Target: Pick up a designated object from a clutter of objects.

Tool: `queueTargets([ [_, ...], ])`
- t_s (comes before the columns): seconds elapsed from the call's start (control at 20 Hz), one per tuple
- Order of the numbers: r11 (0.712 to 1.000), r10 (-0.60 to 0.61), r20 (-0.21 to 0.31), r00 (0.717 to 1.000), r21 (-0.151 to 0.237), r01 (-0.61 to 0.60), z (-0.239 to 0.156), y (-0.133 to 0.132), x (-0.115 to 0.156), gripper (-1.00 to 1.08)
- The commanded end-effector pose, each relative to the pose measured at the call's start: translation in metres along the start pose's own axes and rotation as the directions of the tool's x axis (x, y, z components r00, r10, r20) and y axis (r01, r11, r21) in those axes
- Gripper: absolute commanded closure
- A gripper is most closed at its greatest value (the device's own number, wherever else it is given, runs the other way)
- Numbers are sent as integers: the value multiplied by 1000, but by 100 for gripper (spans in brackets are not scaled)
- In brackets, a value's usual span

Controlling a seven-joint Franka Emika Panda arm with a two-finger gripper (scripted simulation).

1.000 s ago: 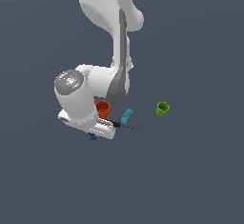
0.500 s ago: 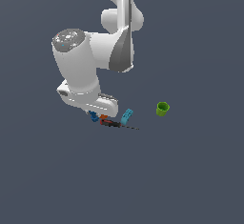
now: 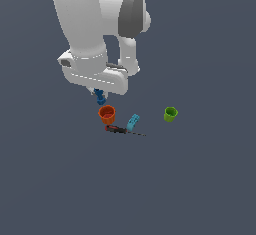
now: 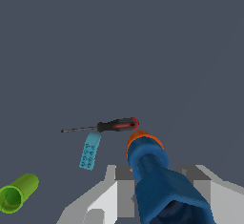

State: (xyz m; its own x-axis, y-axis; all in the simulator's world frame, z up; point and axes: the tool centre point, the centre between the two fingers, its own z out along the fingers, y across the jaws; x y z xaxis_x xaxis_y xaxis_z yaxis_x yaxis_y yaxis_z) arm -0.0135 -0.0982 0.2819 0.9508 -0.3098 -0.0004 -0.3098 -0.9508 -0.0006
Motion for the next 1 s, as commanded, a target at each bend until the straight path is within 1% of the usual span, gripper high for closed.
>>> queueTargets([
  [0.0, 1000, 0, 0, 1000, -1, 0, -22, 1, -14, 108],
  [0.5, 1000, 0, 0, 1000, -1, 0, -107, 3, -63, 108],
  [0.75, 1000, 0, 0, 1000, -1, 0, -137, 3, -80, 108],
  [0.95, 1000, 0, 0, 1000, -1, 0, -153, 3, -88, 108],
])
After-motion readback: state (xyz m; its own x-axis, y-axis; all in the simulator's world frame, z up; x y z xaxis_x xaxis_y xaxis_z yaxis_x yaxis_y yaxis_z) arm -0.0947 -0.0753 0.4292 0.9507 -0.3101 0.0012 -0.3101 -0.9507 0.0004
